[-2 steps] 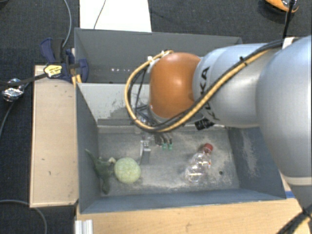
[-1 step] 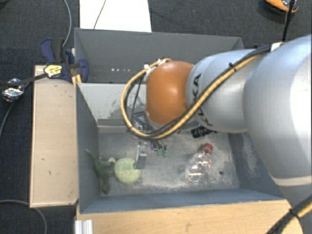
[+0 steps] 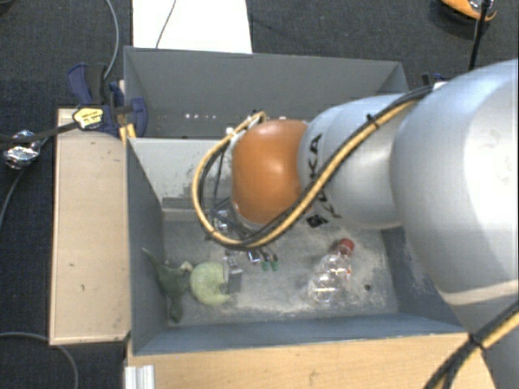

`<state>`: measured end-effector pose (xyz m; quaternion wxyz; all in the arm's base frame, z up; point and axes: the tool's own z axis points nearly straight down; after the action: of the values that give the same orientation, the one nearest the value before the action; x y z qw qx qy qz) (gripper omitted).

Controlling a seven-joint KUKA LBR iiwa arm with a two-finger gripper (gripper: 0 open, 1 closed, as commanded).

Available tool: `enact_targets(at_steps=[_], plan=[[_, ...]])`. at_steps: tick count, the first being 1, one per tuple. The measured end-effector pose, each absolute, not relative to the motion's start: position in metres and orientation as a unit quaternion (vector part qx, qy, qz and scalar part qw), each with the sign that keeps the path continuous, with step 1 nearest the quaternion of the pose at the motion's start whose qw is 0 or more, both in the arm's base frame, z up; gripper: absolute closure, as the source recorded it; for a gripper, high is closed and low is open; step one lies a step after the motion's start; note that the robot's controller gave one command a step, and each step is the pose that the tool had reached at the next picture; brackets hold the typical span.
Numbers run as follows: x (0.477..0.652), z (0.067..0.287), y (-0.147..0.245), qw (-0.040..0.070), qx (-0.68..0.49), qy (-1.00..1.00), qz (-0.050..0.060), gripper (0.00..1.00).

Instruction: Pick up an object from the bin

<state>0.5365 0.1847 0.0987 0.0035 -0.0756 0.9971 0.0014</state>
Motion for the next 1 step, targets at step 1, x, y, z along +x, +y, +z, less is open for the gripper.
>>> enact_targets(at_steps=[1], plan=[[0.5344, 0.0730, 0.2082, 0.003, -0.170, 0.985, 0.001, 1.00]])
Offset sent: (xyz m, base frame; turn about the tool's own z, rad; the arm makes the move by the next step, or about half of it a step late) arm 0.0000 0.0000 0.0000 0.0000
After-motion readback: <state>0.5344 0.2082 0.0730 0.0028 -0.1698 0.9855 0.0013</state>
